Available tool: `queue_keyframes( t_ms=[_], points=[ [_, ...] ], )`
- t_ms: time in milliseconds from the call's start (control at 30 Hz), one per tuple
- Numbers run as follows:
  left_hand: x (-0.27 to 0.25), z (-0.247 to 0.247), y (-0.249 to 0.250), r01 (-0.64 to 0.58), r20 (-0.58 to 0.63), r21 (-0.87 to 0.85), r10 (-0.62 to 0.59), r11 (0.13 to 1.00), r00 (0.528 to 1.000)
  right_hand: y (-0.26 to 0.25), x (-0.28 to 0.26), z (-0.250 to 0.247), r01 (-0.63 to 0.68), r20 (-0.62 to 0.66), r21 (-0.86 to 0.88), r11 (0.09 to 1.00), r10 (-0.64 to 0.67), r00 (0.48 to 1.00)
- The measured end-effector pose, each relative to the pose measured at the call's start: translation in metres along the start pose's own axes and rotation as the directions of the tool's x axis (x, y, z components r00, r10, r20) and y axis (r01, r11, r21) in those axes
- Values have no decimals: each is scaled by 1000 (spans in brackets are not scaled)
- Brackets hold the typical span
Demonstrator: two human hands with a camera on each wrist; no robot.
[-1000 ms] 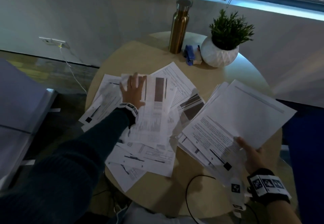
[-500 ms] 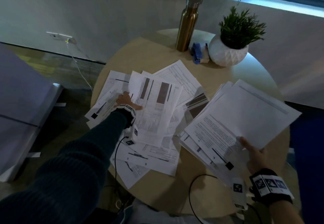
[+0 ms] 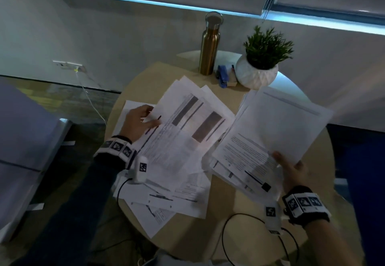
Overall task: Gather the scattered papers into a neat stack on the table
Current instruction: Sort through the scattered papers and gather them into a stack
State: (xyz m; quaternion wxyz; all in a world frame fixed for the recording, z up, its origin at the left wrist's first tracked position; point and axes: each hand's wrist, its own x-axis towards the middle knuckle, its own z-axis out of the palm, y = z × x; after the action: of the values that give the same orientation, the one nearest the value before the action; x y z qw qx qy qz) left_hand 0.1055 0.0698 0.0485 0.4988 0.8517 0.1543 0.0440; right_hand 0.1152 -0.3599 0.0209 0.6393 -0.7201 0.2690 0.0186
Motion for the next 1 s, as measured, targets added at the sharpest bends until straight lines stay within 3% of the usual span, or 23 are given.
queue_keyframes(
  t_ms=[133, 233, 333, 400, 500, 633, 733, 800, 867, 933, 1000],
  points=[
    [-6, -8, 29, 31, 99, -212, -10, 977, 995, -17, -3, 18, 85, 11, 2, 996, -85, 996],
    [-8, 39, 39, 24, 94, -240, -1, 970, 996, -27, -9, 43, 75, 96, -4, 997, -74, 993],
    [-13, 93, 32, 90, 59, -322, -75, 942, 995, -32, -16, 64, 22, 254, -17, 1000, -17, 967],
    [-21, 111, 29, 144, 77, -358, -125, 923, 989, -33, -21, 67, 0, 335, -46, 999, 16, 942],
    [-34, 123, 27, 204, 65, -391, -194, 898, 979, -40, -29, 64, 26, 419, 51, 998, -45, 907],
    [-44, 134, 26, 262, -138, -263, -305, 929, 942, -28, -35, 57, 1, 559, 146, 989, -83, 825],
    [-44, 141, 21, 302, -9, -176, -309, 937, 951, -6, -31, 52, 158, 459, -8, 987, -137, 878],
    [-36, 140, 7, 319, 69, -31, -316, 947, 946, 3, -28, 45, 207, 369, -61, 976, -171, 913],
    [-23, 132, -13, 447, -10, 103, -449, 888, 894, 7, -23, 34, 223, 280, -92, 970, -190, 941],
    [-12, 123, -25, 646, -99, 177, -639, 743, 763, 9, -20, 20, 209, 206, -112, 971, -183, 961],
    [-3, 116, -26, 730, -112, 292, -736, 618, 668, 14, -17, 8, 175, 165, -110, 978, -155, 974]
  ],
)
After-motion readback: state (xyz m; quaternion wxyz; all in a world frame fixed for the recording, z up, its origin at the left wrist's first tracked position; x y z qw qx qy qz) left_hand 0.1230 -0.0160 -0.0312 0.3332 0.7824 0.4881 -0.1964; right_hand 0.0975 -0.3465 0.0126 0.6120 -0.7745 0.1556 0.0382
